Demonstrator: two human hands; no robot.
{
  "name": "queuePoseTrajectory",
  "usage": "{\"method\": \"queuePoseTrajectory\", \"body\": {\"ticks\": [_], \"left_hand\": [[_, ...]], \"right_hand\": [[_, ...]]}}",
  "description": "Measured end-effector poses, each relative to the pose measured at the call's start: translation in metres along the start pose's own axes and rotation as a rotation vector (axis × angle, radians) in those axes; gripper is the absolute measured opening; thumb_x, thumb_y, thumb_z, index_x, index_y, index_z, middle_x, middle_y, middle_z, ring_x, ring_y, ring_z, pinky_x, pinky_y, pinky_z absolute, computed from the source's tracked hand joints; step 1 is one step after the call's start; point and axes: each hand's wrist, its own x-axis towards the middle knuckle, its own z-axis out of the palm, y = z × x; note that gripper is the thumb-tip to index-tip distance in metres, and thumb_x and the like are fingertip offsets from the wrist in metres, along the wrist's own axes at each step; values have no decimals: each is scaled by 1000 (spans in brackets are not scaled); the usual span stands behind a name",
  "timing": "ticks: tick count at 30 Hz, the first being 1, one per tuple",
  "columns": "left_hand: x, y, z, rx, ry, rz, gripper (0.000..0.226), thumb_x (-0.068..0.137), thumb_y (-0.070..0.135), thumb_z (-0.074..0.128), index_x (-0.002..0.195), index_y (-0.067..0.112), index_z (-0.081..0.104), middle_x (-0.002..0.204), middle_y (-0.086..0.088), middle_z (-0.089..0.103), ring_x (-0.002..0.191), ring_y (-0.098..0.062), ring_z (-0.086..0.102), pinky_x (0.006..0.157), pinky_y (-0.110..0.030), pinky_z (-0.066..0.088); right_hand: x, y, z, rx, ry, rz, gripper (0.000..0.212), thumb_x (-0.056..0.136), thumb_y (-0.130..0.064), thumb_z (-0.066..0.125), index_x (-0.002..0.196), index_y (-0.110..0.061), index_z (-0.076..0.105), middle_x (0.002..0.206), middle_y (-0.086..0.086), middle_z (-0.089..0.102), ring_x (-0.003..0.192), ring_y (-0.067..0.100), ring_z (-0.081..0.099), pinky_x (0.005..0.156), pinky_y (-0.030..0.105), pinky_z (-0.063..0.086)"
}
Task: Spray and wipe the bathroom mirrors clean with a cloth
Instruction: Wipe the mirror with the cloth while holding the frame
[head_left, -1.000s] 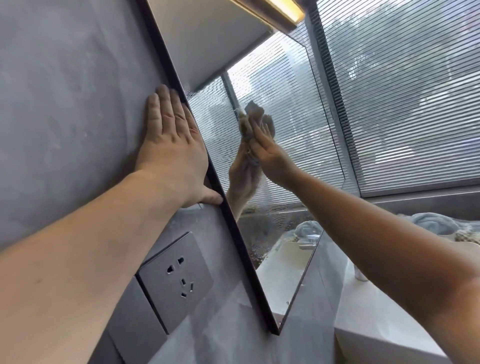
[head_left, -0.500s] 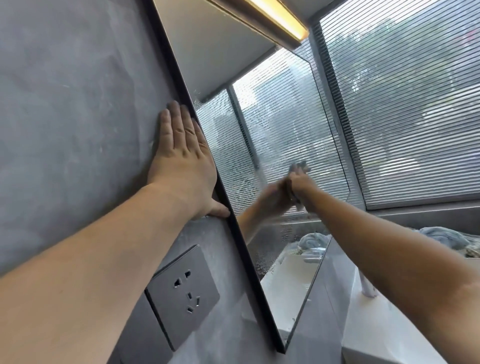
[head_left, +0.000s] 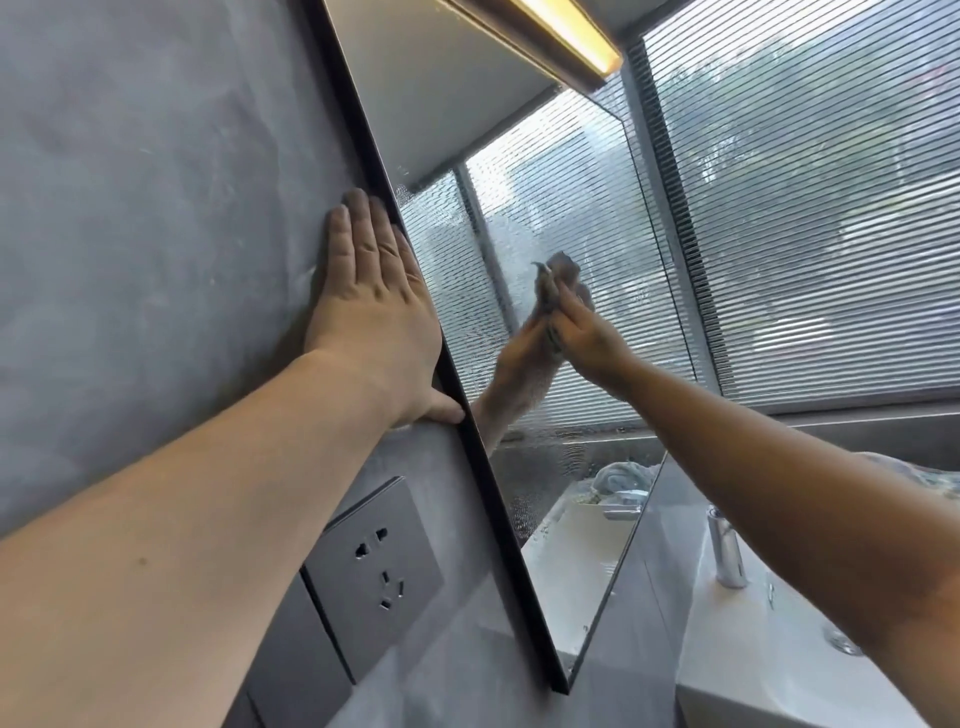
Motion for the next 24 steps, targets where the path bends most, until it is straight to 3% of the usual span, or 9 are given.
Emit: {"method": "queuePoseTrajectory", "body": {"ticks": [1, 3, 4, 6, 8, 12, 18, 22, 24], "left_hand": [[0, 0, 0, -1, -2, 0, 165, 57, 104, 37, 143, -26, -18, 152, -50, -18, 145, -64, -15, 121, -67, -6], [0, 0, -1, 1, -10, -5, 165, 57, 104, 37, 143, -26, -18, 152, -50, -19, 145, -64, -16, 121, -67, -5], [0, 1, -1, 0, -14, -7, 165, 57, 104, 37, 143, -26, -18, 152, -50, -20, 145, -64, -16, 121, -67, -5], [1, 1, 0, -2, -15, -6, 165, 57, 104, 37, 144, -25, -17, 151, -50, -20, 145, -64, -17, 121, -67, -6], [1, 1, 0, -1, -14, -7, 165, 57, 104, 37, 144, -25, -17, 152, -50, -20, 145, -64, -16, 121, -67, -7], [2, 2, 0, 12, -8, -7, 165, 56, 105, 35, 143, -25, -17, 152, -51, -19, 145, -64, -16, 120, -68, -9], [2, 2, -1, 4, 3, -23, 168, 52, 106, 36, 135, -26, -24, 152, -50, -19, 146, -62, -16, 121, -67, -9], [0, 2, -4, -6, -2, -35, 167, 54, 105, 39, 136, -26, -25, 152, -50, -20, 146, -62, -17, 120, -66, -12], [-1, 2, -4, -11, -1, -39, 167, 54, 105, 38, 137, -26, -24, 151, -51, -20, 146, -62, -18, 120, -67, -11]], "right_hand": [[-4, 13, -3, 49, 46, 136, 56, 108, -20, 44, 161, -35, 35, 145, 1, 47, 126, 21, 55, 88, 20, 58], [-13, 37, -6, 70, 94, 361, 52, 110, -20, 43, 159, -38, 38, 121, 0, 53, 88, 20, 61, 49, 12, 50], [-15, 43, -6, 80, 100, 420, 51, 110, -20, 43, 159, -35, 38, 124, -1, 54, 86, 18, 61, 51, 13, 52], [-16, 43, -1, 101, 141, 434, 52, 110, -18, 43, 161, -27, 37, 152, 0, 49, 125, 24, 59, 100, 23, 54], [-16, 31, 4, 136, 157, 407, 51, 110, -19, 44, 161, -24, 38, 166, 2, 34, 151, 26, 35, 123, 33, 28], [-5, -4, 12, 104, 113, 210, 53, 106, -35, 49, 158, -36, 40, 161, 2, 34, 143, 25, 41, 121, 51, 37], [-4, -92, 22, -38, 31, -148, 56, 107, -30, 45, 162, -32, 33, 172, -4, 23, 158, 19, 19, 127, 45, 29], [-19, -116, 19, -42, -76, -220, 53, 106, -22, 46, 159, -30, 41, 166, 11, 35, 150, 33, 38, 117, 52, 43], [-25, -124, 11, 4, -130, -212, 50, 107, -18, 50, 156, -29, 46, 164, 15, 37, 142, 29, 44, 113, 50, 49]]}}
